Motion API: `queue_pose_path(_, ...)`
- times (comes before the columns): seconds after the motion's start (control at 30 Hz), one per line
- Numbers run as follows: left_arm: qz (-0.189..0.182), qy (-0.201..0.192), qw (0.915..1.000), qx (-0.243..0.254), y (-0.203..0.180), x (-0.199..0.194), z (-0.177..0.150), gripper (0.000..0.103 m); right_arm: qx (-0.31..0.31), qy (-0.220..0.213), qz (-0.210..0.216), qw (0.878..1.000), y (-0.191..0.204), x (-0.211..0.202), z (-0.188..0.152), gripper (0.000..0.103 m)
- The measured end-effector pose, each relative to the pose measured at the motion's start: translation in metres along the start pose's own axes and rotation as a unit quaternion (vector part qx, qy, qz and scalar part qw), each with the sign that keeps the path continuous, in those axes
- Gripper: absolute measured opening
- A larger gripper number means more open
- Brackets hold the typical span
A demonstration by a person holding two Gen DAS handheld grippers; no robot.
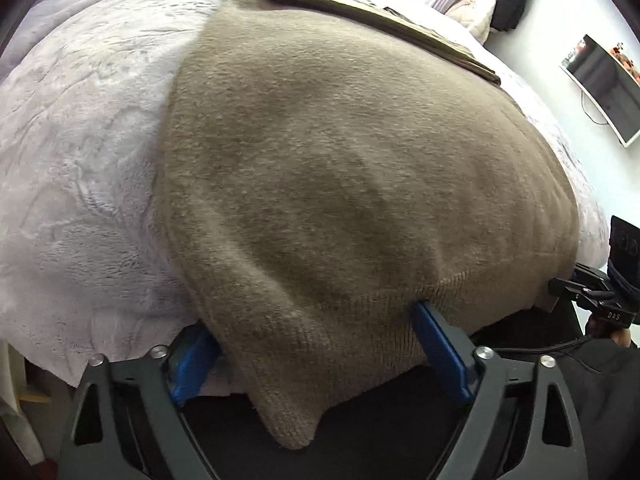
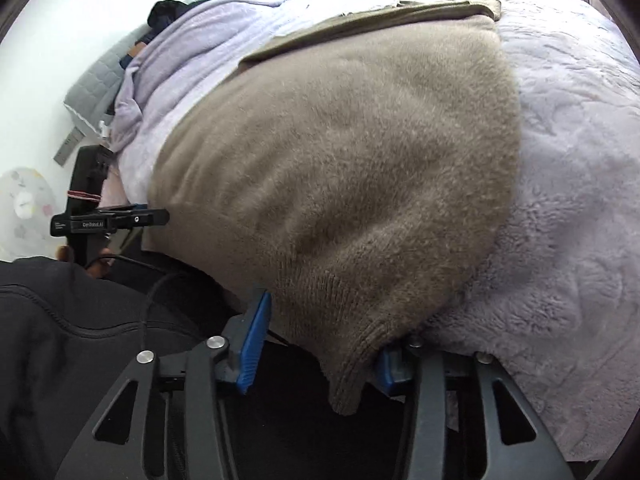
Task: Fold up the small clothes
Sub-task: 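Close both grippers on the sweater hem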
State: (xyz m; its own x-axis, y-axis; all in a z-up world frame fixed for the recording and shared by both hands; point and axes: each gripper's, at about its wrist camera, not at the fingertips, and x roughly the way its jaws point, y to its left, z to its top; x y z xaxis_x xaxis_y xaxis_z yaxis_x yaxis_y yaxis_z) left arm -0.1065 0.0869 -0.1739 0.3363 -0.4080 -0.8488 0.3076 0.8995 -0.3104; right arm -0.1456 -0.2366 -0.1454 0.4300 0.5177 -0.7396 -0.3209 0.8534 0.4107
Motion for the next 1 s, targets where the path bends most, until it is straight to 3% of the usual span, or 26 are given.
queue_pose_path(0.1,0.0,-0.006,1.0,-0.008,0.02,-0.014,-0.005,0.081,0.005,-0.003,-0.001,1.0,-0.001,-0.001,0.0,0.043)
queue_pose_path(0.23,-0.006,-0.004,0.9999,-0.015,0.041,-0.023,-0.006,0.079,0.01,-0.004,0.0,1.0,-0.005,-0.002,0.0,0.043)
queue_pose_path(0.27,-0.008,0.002,0.9998,-0.016,0.045,-0.019,0.001,0.08,0.009,-0.004,-0.001,1.0,-0.004,-0.002,0.0,0.043)
queue_pose_path(0.33,-0.02,0.024,0.9994,-0.015,0.043,-0.009,0.002,0.103,0.007,-0.004,-0.003,1.0,-0.002,-0.001,0.0,0.043)
queue_pose_path(0.4,-0.004,0.029,0.9996,0.003,0.035,-0.008,0.0,0.102,0.008,-0.003,-0.005,1.0,0.001,0.002,0.001,0.042)
queue_pose_path(0.47,0.017,0.022,0.9994,0.021,0.03,-0.012,-0.003,0.084,0.006,-0.002,-0.01,1.0,0.002,0.002,0.001,0.039)
queue_pose_path(0.57,0.01,0.022,0.9997,0.002,0.042,-0.019,-0.006,0.049,0.002,-0.001,-0.009,1.0,0.005,0.003,0.001,0.019)
queue_pose_path(0.63,-0.022,0.035,0.999,-0.017,0.054,-0.022,-0.008,0.009,-0.002,-0.003,-0.006,1.0,0.008,0.004,0.001,0.011)
queue_pose_path(0.67,-0.038,0.043,0.9981,-0.021,0.057,-0.023,-0.009,0.009,-0.005,-0.005,-0.007,1.0,0.011,0.004,0.001,0.01)
queue_pose_path(0.83,-0.006,0.025,0.9994,0.023,0.041,-0.042,-0.015,0.008,-0.02,-0.032,-0.002,0.999,0.022,-0.013,0.004,0.007)
queue_pose_path(1.0,-0.039,-0.034,0.9983,0.026,0.046,-0.081,-0.011,0.008,-0.024,-0.085,0.028,0.996,0.028,-0.043,0.015,0.007)
